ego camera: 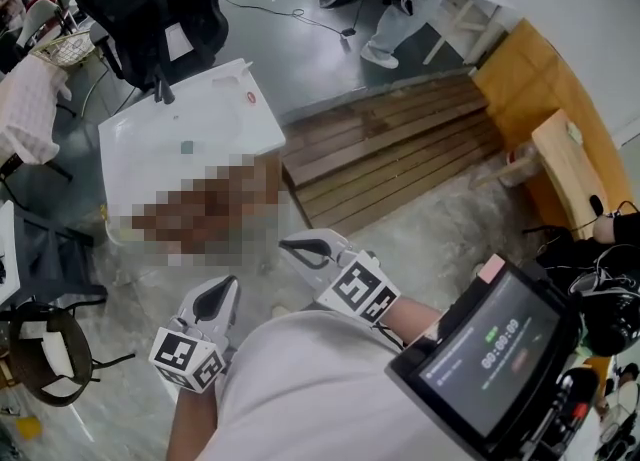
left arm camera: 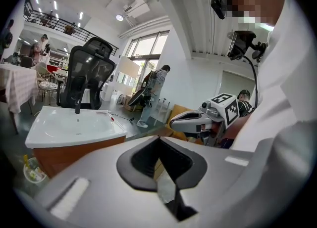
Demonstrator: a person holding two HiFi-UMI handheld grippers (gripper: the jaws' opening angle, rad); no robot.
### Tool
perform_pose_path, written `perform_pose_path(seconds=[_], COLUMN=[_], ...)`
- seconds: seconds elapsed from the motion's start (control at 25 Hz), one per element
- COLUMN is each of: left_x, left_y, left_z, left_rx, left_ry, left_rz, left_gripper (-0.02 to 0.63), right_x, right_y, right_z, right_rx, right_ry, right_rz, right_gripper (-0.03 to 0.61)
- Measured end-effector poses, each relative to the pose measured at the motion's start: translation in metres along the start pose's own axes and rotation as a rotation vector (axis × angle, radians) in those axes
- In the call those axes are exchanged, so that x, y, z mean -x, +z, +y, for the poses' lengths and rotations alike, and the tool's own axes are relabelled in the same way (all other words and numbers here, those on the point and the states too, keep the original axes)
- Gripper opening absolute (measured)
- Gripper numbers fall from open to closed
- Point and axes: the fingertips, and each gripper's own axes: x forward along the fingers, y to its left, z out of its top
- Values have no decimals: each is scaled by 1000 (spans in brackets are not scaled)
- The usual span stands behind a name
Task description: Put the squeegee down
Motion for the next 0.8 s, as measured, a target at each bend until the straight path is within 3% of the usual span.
perform_pose_path(seconds=[0.8], left_x=[14], left_y=[-14], left_z=[5], left_rx=[-8], left_ry=[-3], left_rz=[-16], left_gripper=[8], right_x=[-6], right_y=[-2], right_z=[20], right_rx=[15], right_ry=[4], right_rz=[11], right_gripper=[2])
